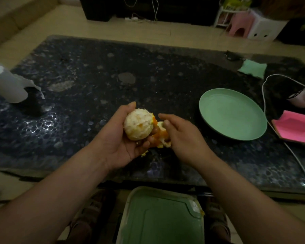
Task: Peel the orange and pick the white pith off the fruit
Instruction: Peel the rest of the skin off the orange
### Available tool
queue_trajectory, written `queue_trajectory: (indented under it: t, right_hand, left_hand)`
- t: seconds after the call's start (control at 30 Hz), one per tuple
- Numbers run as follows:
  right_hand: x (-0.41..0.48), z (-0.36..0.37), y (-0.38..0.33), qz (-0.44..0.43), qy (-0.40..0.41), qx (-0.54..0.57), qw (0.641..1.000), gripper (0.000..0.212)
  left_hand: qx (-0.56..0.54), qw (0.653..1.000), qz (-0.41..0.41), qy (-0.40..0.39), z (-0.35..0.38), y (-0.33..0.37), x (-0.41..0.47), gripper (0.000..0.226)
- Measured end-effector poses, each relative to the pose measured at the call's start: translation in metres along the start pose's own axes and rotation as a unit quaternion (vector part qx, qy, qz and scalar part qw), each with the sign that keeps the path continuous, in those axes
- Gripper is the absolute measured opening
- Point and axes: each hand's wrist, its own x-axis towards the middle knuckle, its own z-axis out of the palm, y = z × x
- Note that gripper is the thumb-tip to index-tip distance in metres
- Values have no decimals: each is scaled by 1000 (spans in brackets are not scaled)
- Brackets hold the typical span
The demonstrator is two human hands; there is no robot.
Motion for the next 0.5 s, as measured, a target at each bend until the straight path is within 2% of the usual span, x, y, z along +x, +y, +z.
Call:
queue_trajectory:
  t: [0.03,0.07,0.17,0.2,0.37,0.43,0.5]
  right_hand:
    - [-1,-2,-2,-37,-1,-57,998,35]
    - [-4,-4,-6,-63,-7,-67,996,39]
    - [-13,-14,-16,-96,-82,57,990,40]
    - [-15,-16,-18,-107,-95,68,987,39]
    - [-13,-21,-14,-131,-60,57,988,21]
    - [-16,-22,-14,-145,-55,27,988,19]
    - [-20,-19,-16,-150,-53,24,987,19]
  left_hand:
    - [5,1000,-4,3,-1,0,1,55]
    - [8,1000,-6,4,-1,0,2,54]
    - [17,1000,-10,-5,-2,2,2,52]
    - [23,1000,-11,-13,-1,3,1,54]
    - [65,995,-8,-70,-1,8,-5,56]
    - [98,994,25,-52,1,9,-7,56]
    - [136,988,79,5,5,6,-8,63]
